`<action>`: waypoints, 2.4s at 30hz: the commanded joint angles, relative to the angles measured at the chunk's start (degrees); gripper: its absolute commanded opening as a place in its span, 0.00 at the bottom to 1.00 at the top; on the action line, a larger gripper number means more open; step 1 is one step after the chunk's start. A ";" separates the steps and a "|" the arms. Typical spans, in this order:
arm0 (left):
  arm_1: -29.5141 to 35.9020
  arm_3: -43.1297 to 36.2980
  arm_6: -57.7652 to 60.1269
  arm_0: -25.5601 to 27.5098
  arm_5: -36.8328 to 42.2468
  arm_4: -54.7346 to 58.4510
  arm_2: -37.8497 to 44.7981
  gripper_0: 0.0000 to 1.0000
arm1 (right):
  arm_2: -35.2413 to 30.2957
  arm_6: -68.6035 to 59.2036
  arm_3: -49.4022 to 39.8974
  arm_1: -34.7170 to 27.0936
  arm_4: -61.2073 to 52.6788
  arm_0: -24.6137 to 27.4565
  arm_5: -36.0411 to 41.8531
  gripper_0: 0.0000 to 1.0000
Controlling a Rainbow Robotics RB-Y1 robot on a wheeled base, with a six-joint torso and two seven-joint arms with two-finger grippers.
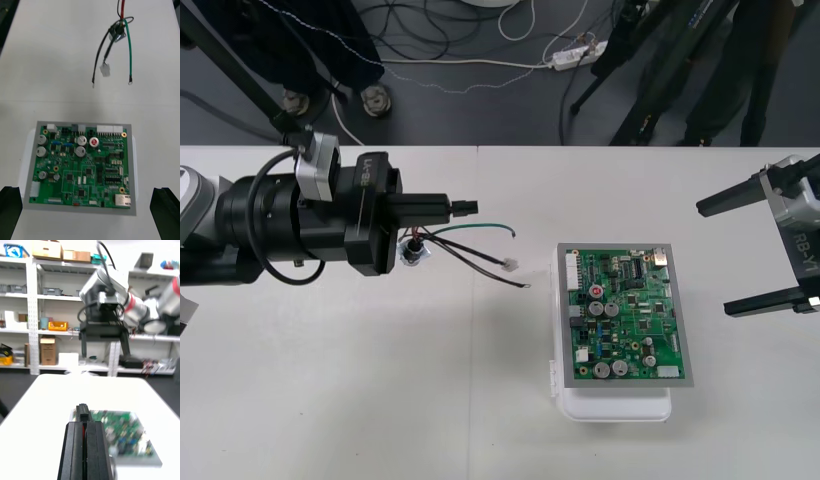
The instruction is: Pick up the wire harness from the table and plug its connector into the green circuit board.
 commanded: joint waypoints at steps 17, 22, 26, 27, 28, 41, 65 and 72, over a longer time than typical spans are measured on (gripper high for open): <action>-5.54 22.84 -11.27 0.77 -14.45 -4.00 1.41 0.00 | 12.41 -2.65 -5.92 -4.73 28.45 0.76 -0.34 1.00; -6.15 25.65 -11.97 0.68 -14.45 -4.97 0.53 0.00 | 16.02 -2.21 -5.92 -4.65 32.58 -0.11 -0.34 1.00; -6.50 28.38 -13.64 0.42 -14.45 -4.97 -1.67 0.00 | 18.83 -2.04 -5.92 -4.65 36.89 -0.47 -0.34 1.00; -6.59 28.73 -14.35 0.24 -14.45 -4.97 -1.93 0.00 | 19.00 -2.04 -5.92 -4.65 37.50 -0.47 -0.34 1.00; -6.86 29.52 -15.49 -0.02 -14.45 -5.05 -2.64 0.00 | 19.71 -2.21 -5.92 -4.65 38.47 -0.38 -0.34 1.00; -10.46 41.03 -28.41 -7.32 -14.45 -6.46 -7.30 0.00 | 27.62 -6.34 0.06 -4.03 44.01 -0.47 -0.34 1.00; -19.86 51.23 -33.86 -12.07 -14.45 -5.41 -8.53 0.00 | 32.98 -10.56 0.41 1.33 51.92 -3.72 4.67 1.00; -21.18 51.23 -33.68 -12.42 -14.45 -4.61 -10.37 0.00 | 33.59 -11.53 0.41 1.59 52.18 -4.69 4.85 1.00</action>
